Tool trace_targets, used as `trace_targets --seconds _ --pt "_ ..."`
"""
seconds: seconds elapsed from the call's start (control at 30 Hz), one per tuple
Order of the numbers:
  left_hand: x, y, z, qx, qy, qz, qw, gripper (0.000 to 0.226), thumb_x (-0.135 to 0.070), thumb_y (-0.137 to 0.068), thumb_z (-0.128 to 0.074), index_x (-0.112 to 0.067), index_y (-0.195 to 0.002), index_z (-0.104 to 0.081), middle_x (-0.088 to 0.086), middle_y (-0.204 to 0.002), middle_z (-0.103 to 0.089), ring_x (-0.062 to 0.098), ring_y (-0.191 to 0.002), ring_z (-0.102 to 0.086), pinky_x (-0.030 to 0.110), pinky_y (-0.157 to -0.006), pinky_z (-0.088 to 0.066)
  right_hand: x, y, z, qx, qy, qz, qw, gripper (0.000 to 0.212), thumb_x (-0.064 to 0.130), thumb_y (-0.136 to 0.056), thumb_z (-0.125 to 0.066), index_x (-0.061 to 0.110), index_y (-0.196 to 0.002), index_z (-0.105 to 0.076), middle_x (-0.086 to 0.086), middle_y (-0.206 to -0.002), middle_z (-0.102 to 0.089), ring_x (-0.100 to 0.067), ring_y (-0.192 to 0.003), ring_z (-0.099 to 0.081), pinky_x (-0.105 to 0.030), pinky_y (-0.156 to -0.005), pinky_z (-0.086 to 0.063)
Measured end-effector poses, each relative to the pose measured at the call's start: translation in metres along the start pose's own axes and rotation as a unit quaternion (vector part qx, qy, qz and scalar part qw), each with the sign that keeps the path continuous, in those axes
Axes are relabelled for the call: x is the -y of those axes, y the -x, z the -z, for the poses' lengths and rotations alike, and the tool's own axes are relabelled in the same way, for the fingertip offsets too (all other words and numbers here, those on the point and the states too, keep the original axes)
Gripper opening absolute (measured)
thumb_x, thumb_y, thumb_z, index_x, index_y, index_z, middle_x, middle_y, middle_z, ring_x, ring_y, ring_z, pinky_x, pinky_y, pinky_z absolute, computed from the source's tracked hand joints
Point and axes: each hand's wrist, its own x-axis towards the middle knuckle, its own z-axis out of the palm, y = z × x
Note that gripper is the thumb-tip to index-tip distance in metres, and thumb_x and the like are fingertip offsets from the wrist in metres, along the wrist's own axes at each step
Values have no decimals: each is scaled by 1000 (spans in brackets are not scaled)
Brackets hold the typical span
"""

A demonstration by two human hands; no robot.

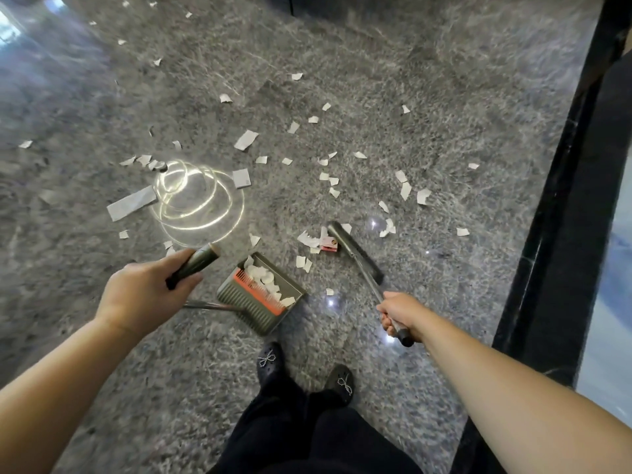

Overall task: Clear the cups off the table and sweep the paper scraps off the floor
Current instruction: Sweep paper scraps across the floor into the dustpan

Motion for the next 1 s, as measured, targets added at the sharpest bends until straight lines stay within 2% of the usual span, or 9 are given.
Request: trace_targets --seconds 0.07,0.13,0.23,0.4,0.6,0.77,0.83,0.93,1.0 --pt "4 -7 -3 3 0 -6 1000 38 -31 -81 -75 -27 -118 -68 9 -78 -72 35 -74 -67 38 -68 -50 6 -2 -13 6 13 6 1000 19 -4 -94 -33 10 -100 -44 -5 -56 -38 -14 -44 -35 -18 -34 -31" --pt "9 -15 -3 8 -2 -16 1000 40 -36 -83 -73 -28 -121 -67 7 -79 -72 33 -76 -67 38 -70 -51 11 0 -26 8 26 13 1000 29 -4 -94 -36 10 -117 -47 -6 -57 -39 -15 -46 -36 -19 -36 -32" --pt "16 -31 -3 30 1 -12 999 42 -43 -85 -67 -31 -125 -63 5 -81 -72 32 -79 -66 36 -71 -51 13 9 -44 13 51 15 998 42 -2 -95 -38 2 -137 -37 -7 -60 -41 -14 -47 -37 -21 -37 -32" --pt "16 -61 -3 57 -18 -15 998 48 -51 -88 -58 -35 -134 -54 4 -90 -71 29 -85 -65 32 -69 -46 19 30 -74 57 79 15 995 46 -3 -95 -36 2 -141 -34 -6 -67 -40 -11 -47 -39 -21 -36 -34" --pt "13 -73 1 65 -22 -24 997 49 -50 -90 -55 -34 -136 -52 6 -89 -70 30 -85 -64 34 -72 -50 32 51 -102 129 122 20 984 45 -2 -95 -39 4 -139 -39 -4 -66 -43 -7 -42 -39 -18 -37 -36" --pt "21 -70 2 57 -4 -41 998 46 -48 -89 -58 -32 -133 -56 4 -88 -71 29 -83 -65 32 -71 -49 29 60 -106 144 102 -3 984 62 0 -95 -43 16 -151 -23 -2 -64 -49 -5 -42 -44 -19 -40 -39" --pt "26 -68 2 56 3 -35 998 48 -48 -89 -59 -32 -134 -55 3 -90 -72 28 -84 -66 32 -72 -49 26 56 -104 156 86 -32 984 55 3 -95 -45 13 -146 -28 -1 -62 -51 -6 -44 -47 -19 -42 -41" --pt "35 -65 1 48 15 -32 998 48 -47 -88 -61 -33 -133 -55 1 -86 -72 26 -79 -66 32 -69 -51 29 52 -105 178 32 -99 978 19 0 -93 -46 0 -113 -46 -8 -65 -56 -10 -46 -53 -19 -42 -45" --pt "38 -65 -1 45 12 -38 998 45 -48 -88 -61 -33 -130 -58 -1 -84 -71 26 -75 -65 31 -66 -49 31 50 -110 158 0 -121 980 14 -6 -91 -45 1 -102 -50 -11 -67 -58 -11 -47 -56 -17 -41 -45"
